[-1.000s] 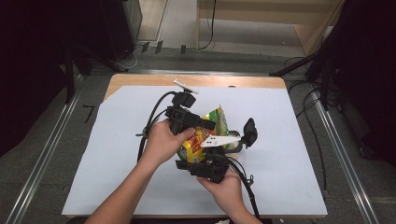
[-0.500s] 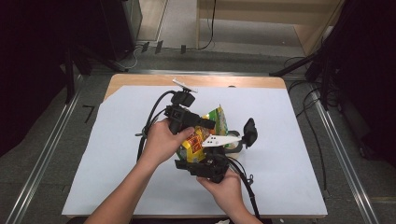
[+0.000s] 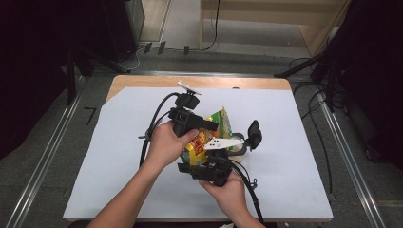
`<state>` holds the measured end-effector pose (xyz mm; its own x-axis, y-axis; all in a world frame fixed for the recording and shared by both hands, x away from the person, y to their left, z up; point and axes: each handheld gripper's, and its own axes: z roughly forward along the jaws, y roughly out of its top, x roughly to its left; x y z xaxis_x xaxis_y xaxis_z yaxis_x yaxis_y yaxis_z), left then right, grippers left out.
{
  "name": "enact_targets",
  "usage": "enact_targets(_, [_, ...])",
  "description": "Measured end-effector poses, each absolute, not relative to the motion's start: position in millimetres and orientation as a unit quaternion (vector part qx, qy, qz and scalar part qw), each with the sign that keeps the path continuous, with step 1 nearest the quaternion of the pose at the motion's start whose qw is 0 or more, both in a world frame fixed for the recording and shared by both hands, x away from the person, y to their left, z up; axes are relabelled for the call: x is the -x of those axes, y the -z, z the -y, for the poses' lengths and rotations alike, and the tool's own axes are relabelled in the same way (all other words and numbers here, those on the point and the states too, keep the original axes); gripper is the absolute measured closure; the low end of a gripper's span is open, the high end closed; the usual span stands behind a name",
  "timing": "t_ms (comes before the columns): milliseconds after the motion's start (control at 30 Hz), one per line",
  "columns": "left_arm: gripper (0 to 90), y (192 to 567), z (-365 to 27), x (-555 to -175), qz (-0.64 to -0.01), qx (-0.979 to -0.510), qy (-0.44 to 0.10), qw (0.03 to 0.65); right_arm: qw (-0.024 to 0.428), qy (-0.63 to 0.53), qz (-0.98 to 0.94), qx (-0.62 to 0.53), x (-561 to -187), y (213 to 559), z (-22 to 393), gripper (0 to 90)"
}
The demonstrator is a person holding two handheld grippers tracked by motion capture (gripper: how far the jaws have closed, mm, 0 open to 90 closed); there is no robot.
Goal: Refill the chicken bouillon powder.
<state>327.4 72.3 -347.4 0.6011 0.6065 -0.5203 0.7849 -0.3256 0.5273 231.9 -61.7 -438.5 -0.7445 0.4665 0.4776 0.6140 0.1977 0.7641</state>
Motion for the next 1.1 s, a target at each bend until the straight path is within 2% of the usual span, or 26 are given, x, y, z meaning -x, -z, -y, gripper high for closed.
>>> enact_targets(367, [85.2,346,-75,-329,-0.436,-0.799,0.119,0.397,0.076,0.530,0.768,0.351,-234,436,64,68.8])
enact_targets(600, [85.0,345,-72,-327,-0.435,-0.802,0.120,0.391,0.098,0.539,0.759,0.353,-235,438,64,69.3])
enact_targets(900, [84.9,337,-58,-335,-0.431,-0.818,0.114,0.362,0.110,0.556,0.737,0.369,-239,437,66,68.8])
enact_targets(1100, [84.9,340,-55,-344,-0.434,-0.820,0.128,0.351,0.098,0.550,0.743,0.370,-240,436,66,67.1])
